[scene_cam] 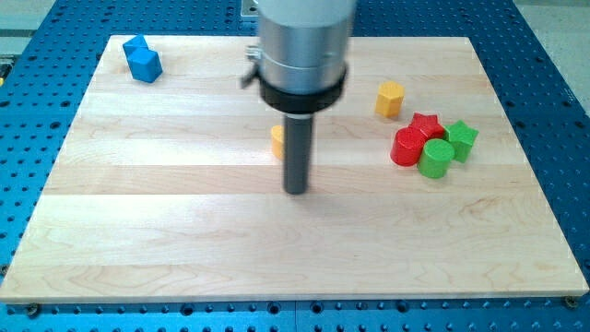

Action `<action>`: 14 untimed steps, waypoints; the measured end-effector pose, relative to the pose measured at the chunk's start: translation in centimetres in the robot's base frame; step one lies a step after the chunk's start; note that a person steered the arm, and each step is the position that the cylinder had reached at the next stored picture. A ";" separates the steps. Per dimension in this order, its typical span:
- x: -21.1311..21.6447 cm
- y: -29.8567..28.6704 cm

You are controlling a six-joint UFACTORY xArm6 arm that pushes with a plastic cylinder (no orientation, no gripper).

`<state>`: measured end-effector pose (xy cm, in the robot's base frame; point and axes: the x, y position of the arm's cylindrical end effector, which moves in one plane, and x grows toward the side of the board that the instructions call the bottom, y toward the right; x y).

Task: Push the yellow heart to the bottom right side of the board

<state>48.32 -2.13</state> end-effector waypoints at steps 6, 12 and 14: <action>-8.5 7.1; 4.2 10.6; 5.6 21.3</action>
<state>53.95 19.14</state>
